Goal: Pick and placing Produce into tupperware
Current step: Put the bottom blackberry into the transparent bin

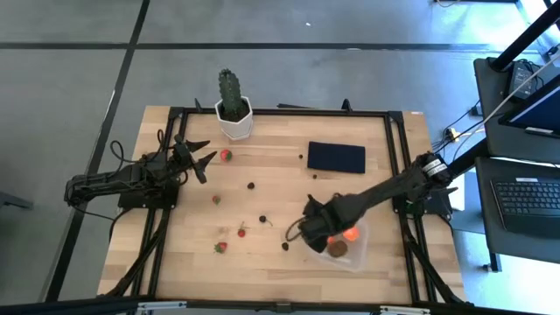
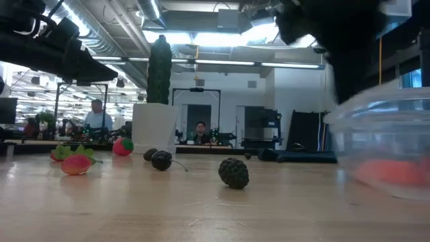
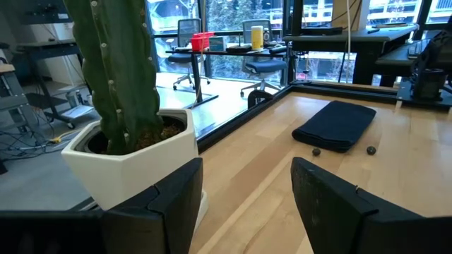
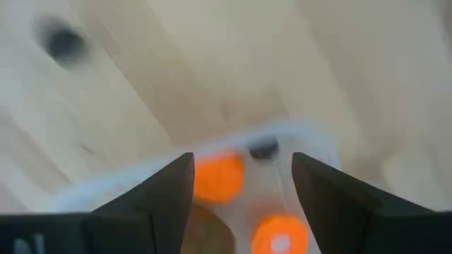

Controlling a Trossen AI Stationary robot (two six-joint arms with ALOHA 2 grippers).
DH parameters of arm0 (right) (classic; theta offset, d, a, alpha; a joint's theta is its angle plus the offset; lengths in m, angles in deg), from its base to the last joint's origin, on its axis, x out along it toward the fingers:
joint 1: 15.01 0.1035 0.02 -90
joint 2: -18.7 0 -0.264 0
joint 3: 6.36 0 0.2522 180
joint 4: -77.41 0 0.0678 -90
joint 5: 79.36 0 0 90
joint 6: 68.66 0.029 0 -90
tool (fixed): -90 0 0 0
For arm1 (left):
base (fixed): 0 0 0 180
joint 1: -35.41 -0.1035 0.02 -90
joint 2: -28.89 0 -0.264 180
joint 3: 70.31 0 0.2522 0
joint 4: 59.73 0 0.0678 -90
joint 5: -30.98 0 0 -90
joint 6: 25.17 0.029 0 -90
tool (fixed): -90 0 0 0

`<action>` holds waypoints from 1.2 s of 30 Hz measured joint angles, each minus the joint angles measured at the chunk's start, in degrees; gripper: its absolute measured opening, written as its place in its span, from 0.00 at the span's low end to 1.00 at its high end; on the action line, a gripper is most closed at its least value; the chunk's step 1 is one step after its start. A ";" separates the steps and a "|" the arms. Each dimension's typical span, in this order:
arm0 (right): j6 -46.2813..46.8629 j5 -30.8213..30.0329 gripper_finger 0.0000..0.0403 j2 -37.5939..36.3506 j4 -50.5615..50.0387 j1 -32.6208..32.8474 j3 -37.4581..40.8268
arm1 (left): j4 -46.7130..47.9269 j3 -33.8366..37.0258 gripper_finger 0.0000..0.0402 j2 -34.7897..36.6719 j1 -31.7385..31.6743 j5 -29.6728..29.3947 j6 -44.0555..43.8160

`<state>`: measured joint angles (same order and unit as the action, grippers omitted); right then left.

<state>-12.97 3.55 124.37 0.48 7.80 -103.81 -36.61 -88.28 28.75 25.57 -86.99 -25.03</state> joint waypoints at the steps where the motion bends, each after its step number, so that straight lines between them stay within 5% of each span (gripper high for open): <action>1: -1.71 -0.93 0.59 0.00 0.59 -0.62 -1.52 | 0.01 0.00 0.52 0.00 0.00 0.00 0.00; 8: -14.61 -3.88 0.59 -0.04 11.67 -2.99 -8.61 | 0.00 -0.01 0.52 -0.01 0.01 0.00 0.00; 12: -27.72 -4.09 0.59 0.27 24.98 -3.71 -7.35 | 0.01 -0.01 0.52 -0.02 0.00 0.00 0.00; 17: -37.76 -4.15 0.59 4.60 29.06 -4.35 -6.20 | 0.01 0.00 0.52 -0.02 0.00 -0.01 0.00; 22: -35.78 -4.03 0.59 10.79 29.93 -4.63 -6.14 | 0.01 0.00 0.52 0.00 0.02 0.00 0.00; 26: -24.35 -3.71 0.59 14.20 30.75 -4.59 -6.11 | -0.01 0.00 0.52 0.00 0.00 0.00 -0.07; 36: -9.34 2.89 0.59 15.25 30.51 -2.22 -6.20 | 0.00 -0.01 0.52 -0.01 0.01 0.00 -0.15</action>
<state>-22.31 6.45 139.62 30.99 5.58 -110.01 -36.61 -88.29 28.74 25.58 -86.99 -25.18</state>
